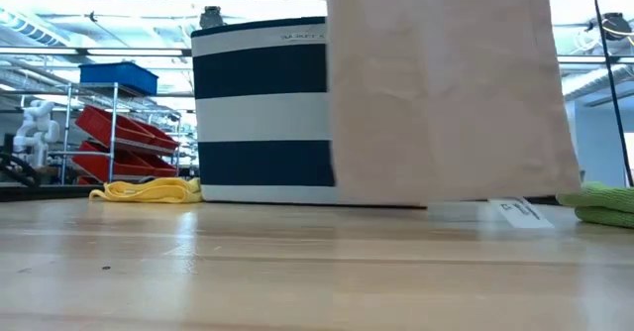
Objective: Fold towel
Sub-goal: Fold the light pink towel
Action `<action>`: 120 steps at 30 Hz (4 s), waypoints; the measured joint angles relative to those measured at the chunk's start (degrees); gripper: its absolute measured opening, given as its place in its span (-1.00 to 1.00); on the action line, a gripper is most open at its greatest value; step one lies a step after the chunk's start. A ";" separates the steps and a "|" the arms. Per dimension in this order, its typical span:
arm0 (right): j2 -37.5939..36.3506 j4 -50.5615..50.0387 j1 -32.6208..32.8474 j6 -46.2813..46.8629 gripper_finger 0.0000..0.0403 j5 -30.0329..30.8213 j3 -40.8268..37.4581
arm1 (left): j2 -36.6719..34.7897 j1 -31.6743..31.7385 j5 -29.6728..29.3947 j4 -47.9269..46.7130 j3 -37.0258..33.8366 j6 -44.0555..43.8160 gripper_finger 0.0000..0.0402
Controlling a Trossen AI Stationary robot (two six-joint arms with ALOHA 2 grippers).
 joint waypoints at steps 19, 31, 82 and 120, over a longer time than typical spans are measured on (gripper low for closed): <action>4.40 3.31 6.41 4.55 -1.00 -19.01 0.00 | 0.13 -13.27 1.50 5.70 -0.02 -0.55 -1.00; 5.96 -13.79 -0.48 -0.72 -1.00 3.43 0.00 | 0.22 -1.36 0.54 -11.60 -1.89 -14.19 -1.00; 47.51 -15.59 9.78 12.18 -1.00 -5.73 0.00 | 4.16 4.01 46.14 -7.90 -32.72 -42.49 -1.00; 47.99 -12.16 10.54 23.05 -0.25 9.68 -0.04 | 4.17 -1.05 46.49 -4.52 -42.34 -63.93 -0.46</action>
